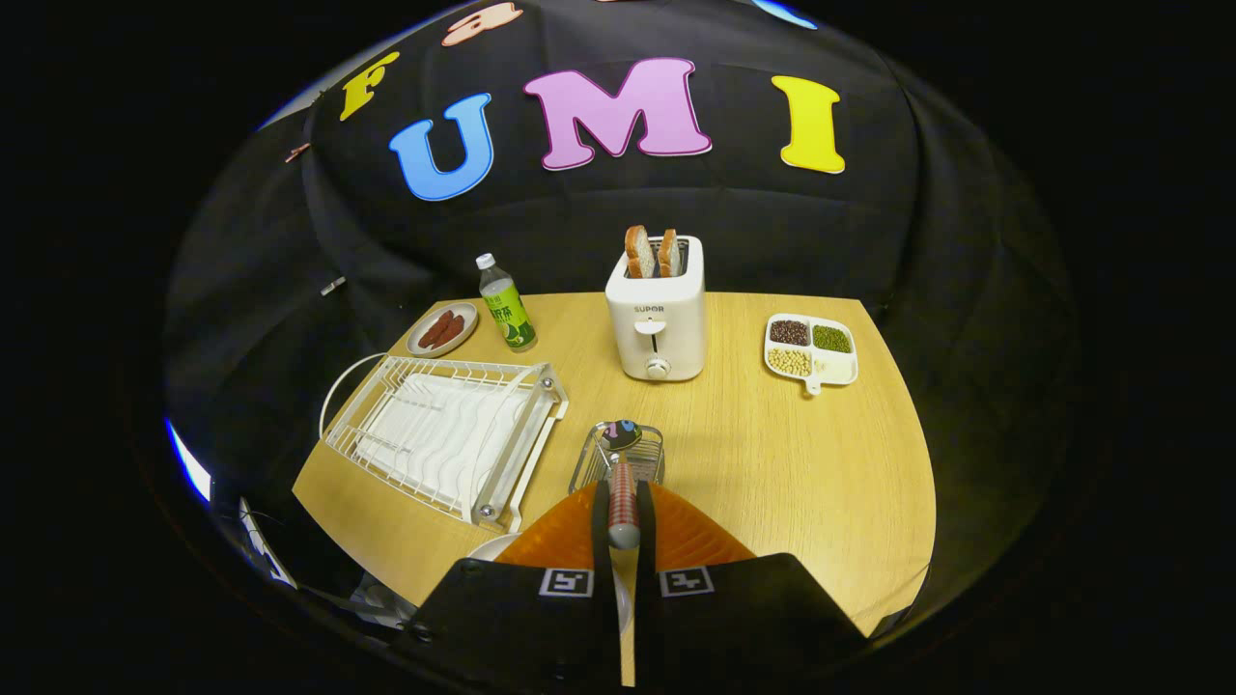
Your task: Take the plate from the dish rack, then take the spoon from the basket and place it into the plate.
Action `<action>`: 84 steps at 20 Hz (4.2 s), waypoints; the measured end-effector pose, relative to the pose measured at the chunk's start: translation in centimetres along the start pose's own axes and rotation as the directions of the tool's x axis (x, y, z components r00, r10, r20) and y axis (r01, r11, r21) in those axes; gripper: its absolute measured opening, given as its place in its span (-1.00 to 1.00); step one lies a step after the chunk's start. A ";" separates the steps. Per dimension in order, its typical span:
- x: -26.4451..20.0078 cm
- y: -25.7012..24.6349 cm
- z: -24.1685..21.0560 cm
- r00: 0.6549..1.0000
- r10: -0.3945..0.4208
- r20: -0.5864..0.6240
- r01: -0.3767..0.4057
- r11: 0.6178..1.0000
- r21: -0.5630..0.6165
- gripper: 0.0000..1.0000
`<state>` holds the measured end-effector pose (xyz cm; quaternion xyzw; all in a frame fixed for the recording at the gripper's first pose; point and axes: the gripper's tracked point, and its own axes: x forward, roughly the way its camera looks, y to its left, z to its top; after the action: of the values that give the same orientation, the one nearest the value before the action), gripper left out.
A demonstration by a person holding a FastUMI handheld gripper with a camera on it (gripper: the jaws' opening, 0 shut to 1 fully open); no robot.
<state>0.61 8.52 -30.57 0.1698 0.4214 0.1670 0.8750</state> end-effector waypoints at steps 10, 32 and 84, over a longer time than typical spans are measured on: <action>-8.6 4.5 -1.3 0.991 0.127 0.029 -0.127 0.992 0.006 -0.80; -3.0 7.6 -19.5 0.958 0.188 -0.219 -0.176 0.982 0.071 -0.80; -18.2 7.3 12.7 0.894 0.053 0.445 0.044 0.978 -0.204 0.96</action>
<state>-1.05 5.10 -7.52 0.1121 0.1886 0.1687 0.9609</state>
